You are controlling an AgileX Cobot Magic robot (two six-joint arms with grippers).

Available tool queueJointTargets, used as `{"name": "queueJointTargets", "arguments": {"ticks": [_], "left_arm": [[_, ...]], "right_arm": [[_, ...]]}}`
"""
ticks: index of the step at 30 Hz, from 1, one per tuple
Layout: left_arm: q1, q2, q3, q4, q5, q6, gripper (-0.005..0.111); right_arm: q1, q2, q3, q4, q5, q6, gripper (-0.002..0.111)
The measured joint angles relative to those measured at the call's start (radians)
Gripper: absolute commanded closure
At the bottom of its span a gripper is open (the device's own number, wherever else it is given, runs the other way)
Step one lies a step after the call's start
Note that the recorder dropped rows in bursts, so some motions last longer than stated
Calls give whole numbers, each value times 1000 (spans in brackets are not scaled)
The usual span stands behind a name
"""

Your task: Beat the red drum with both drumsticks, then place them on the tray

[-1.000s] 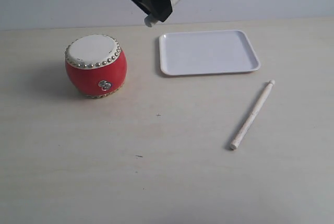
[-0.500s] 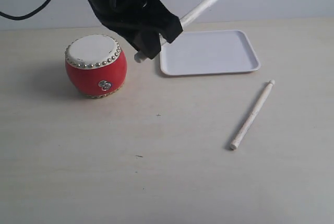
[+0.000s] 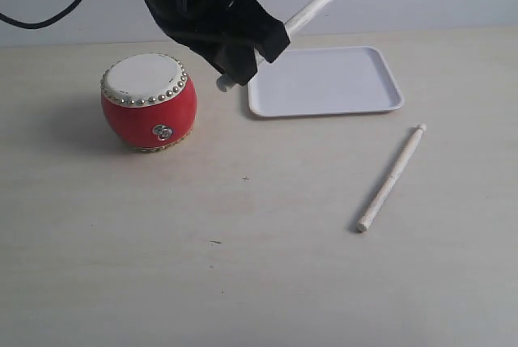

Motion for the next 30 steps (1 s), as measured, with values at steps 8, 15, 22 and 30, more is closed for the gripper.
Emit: {"name": "queueJointTargets", "arguments": {"ticks": [8, 15, 22, 30], "left_arm": [[0, 0, 0, -2, -35, 16, 107], [0, 0, 6, -2, -31, 39, 107], [0, 0, 11, -2, -20, 45, 107], [0, 0, 11, -2, -20, 45, 107]], "right_arm": [[0, 0, 0, -20, 0, 0, 108], [0, 0, 0, -36, -20, 0, 108], [0, 0, 0, 73, -113, 0, 108], [0, 0, 0, 268, -75, 171, 108]]}}
